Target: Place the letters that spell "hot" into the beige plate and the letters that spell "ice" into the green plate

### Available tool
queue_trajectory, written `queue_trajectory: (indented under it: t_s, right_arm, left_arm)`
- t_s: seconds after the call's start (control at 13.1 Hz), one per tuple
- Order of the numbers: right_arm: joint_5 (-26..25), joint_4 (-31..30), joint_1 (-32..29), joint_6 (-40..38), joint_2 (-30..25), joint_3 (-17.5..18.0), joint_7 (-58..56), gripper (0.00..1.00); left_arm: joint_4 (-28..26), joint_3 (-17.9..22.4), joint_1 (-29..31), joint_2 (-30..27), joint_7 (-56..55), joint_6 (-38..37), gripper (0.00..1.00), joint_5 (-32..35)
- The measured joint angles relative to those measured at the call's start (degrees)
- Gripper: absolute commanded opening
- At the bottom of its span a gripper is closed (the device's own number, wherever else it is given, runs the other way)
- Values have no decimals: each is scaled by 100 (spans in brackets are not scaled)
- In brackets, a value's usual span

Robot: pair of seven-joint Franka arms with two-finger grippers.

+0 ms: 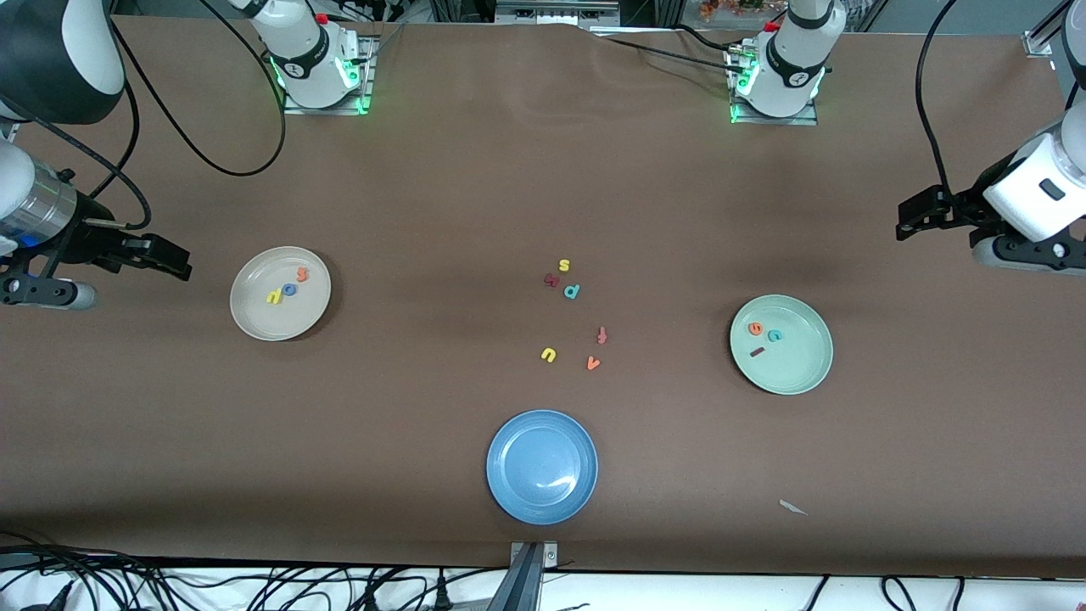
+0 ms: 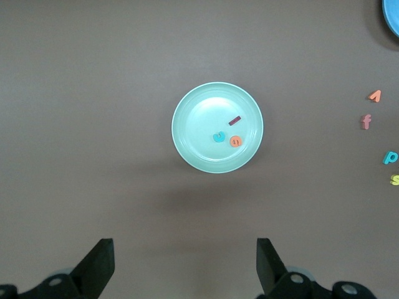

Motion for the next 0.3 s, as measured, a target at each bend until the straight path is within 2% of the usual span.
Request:
queue_trajectory:
  t_s: [0.3]
  right_arm:
    - [10, 6, -19, 0, -10, 0, 0, 100]
  left_arm:
    - [-100, -13, -39, -147, 0, 46, 100, 0]
